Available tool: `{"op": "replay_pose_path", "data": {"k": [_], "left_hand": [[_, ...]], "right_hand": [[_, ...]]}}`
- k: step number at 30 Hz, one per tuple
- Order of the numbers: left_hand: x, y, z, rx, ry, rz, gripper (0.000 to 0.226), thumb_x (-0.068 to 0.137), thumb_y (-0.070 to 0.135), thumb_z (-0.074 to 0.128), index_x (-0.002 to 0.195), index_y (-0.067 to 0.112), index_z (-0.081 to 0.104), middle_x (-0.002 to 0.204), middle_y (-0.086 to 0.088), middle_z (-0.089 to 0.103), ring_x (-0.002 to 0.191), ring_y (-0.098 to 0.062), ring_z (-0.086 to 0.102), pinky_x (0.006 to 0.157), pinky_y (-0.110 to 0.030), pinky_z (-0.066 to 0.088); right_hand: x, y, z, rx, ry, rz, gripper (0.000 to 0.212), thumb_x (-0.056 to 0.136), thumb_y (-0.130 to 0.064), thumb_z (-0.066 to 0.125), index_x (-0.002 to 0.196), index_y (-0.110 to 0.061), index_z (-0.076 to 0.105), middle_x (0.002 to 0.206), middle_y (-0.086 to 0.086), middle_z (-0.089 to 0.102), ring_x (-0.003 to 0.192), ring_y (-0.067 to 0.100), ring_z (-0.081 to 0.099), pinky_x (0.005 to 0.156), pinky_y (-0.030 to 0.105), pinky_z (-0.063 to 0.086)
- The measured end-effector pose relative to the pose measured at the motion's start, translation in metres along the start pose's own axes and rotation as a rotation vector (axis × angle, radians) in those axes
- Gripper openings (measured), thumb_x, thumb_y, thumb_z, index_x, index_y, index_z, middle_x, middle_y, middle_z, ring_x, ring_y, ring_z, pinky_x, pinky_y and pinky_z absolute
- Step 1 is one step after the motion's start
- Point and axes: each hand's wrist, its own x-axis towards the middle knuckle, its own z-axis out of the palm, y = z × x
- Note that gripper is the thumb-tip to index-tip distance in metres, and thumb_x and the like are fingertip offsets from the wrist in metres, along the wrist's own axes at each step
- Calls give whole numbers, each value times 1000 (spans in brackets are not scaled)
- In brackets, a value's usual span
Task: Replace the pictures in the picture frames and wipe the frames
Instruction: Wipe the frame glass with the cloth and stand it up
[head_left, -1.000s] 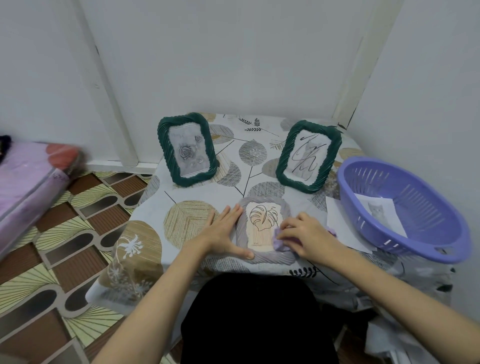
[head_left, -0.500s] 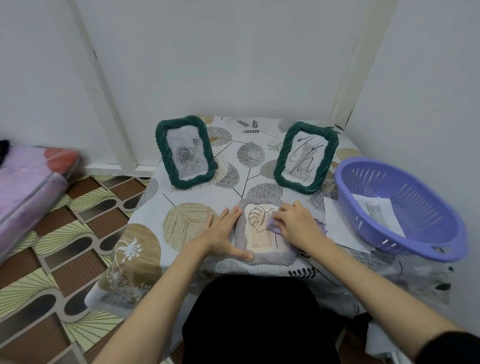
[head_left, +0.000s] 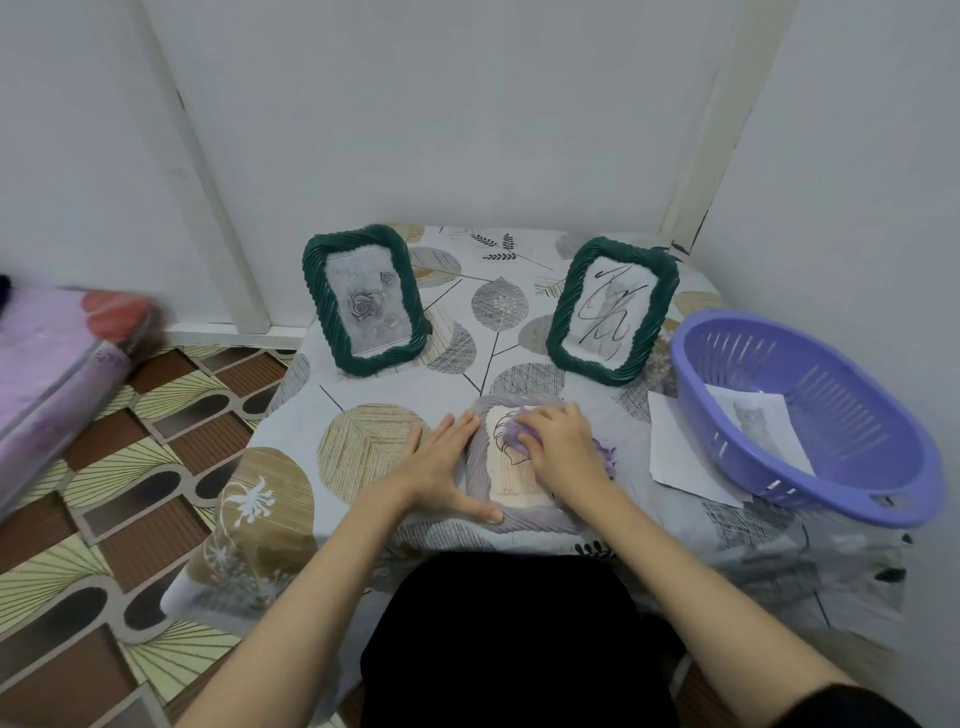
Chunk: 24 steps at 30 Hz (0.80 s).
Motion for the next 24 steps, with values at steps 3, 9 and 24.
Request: {"op": "replay_pose_path", "data": {"k": [3, 9, 24], "left_hand": [[1, -1, 0, 7, -1, 0, 133, 47, 75, 68, 148, 24, -2, 157, 8, -7, 144, -9, -12, 116, -41, -14], [-1, 2, -1, -11, -5, -1, 125, 57, 65, 72, 148, 24, -4, 157, 7, -9, 143, -9, -14, 116, -43, -16], [-2, 1, 0, -45, 26, 12, 123, 56, 66, 72, 148, 27, 0, 157, 9, -5, 144, -8, -10, 116, -42, -15]], "right_hand": [[-25, 7, -2, 8, -23, -209, 33, 82, -36, 48, 91, -13, 70, 90, 5, 71, 75, 31, 56, 76, 29, 37], [10, 12, -9, -76, 36, 119, 28, 88, -28, 57, 108, -11, 66, 105, 9, 68, 92, 29, 47, 80, 38, 38], [22, -8, -15, 68, -34, 147, 27, 85, -33, 61, 106, -18, 68, 103, 7, 66, 98, 28, 45, 84, 36, 37]]}}
